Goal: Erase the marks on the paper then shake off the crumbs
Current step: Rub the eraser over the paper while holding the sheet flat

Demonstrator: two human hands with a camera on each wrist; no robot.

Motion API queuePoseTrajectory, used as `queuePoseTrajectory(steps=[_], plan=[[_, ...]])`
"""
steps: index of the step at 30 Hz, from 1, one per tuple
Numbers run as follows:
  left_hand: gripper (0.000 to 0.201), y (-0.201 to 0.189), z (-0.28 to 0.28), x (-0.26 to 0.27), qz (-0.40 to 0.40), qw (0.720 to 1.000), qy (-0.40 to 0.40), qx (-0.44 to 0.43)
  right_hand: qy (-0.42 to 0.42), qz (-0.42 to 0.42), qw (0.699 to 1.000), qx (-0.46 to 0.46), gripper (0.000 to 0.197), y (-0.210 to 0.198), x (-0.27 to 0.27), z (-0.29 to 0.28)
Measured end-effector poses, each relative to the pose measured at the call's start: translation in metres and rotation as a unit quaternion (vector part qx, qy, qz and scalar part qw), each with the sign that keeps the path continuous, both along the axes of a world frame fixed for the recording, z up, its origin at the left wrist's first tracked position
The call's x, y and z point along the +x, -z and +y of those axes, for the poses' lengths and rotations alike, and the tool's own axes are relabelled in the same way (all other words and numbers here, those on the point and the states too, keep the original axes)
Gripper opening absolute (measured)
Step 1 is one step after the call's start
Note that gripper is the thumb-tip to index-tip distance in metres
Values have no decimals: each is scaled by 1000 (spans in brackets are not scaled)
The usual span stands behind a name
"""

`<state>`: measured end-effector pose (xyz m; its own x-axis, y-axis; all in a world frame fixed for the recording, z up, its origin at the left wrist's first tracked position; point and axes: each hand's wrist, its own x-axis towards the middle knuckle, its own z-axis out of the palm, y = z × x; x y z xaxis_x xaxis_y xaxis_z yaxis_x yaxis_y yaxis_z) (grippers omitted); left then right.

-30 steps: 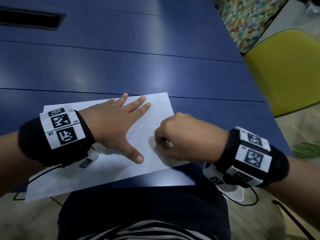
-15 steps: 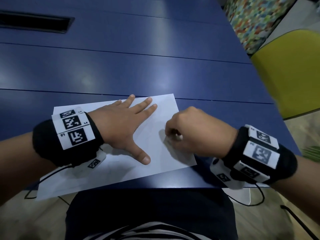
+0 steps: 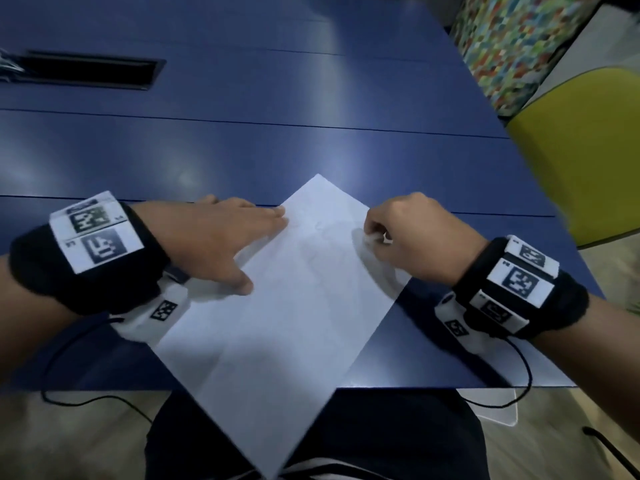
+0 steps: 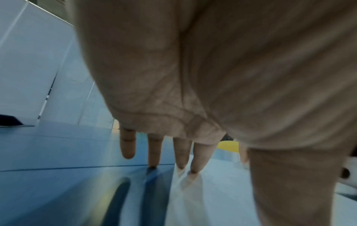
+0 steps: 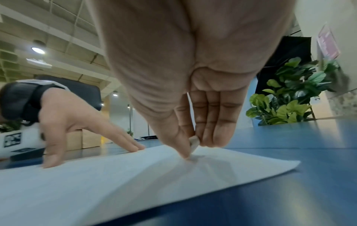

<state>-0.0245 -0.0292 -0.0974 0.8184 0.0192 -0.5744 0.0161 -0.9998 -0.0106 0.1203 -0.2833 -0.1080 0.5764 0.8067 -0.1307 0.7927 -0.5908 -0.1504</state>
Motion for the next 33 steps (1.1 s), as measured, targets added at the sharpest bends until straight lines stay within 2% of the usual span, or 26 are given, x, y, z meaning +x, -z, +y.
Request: queuePoseTrajectory(steps=[4,6,10,13,15,17,20,22,26,33], plan=[[110,3,7,-10,-39,999,17,-4,7,-18,998,52,12,-8,10,6],[110,7,4,-14,-64,998,17,6,-11,5,997,76,14,-13,1,7],[99,8,-12,-25,-84,996,22,-1,-89,53,994,18,12,-10,-28,3],[80,5,-20,-32,-112,993,31,-9,-90,61,994,-2,14,-4,-32,-2],[76,5,-19,-32,-131,991,19,-19,-91,67,994,-2,13,-5,-30,-6],[85,8,-15,-27,-143,989,-11,-37,-101,75,992,-5,12,-8,-30,-7],[121,17,-9,-16,-109,992,-53,-20,-129,90,987,-37,13,-19,-30,-3],[134,19,-9,-13,-83,995,-61,-12,-141,90,985,-34,16,-23,-27,7],[141,16,-13,-13,-52,995,-82,-6,-134,61,989,0,22,-16,-11,41],[141,14,-15,-12,-42,996,-82,12,-159,46,986,-4,28,-11,3,86]])
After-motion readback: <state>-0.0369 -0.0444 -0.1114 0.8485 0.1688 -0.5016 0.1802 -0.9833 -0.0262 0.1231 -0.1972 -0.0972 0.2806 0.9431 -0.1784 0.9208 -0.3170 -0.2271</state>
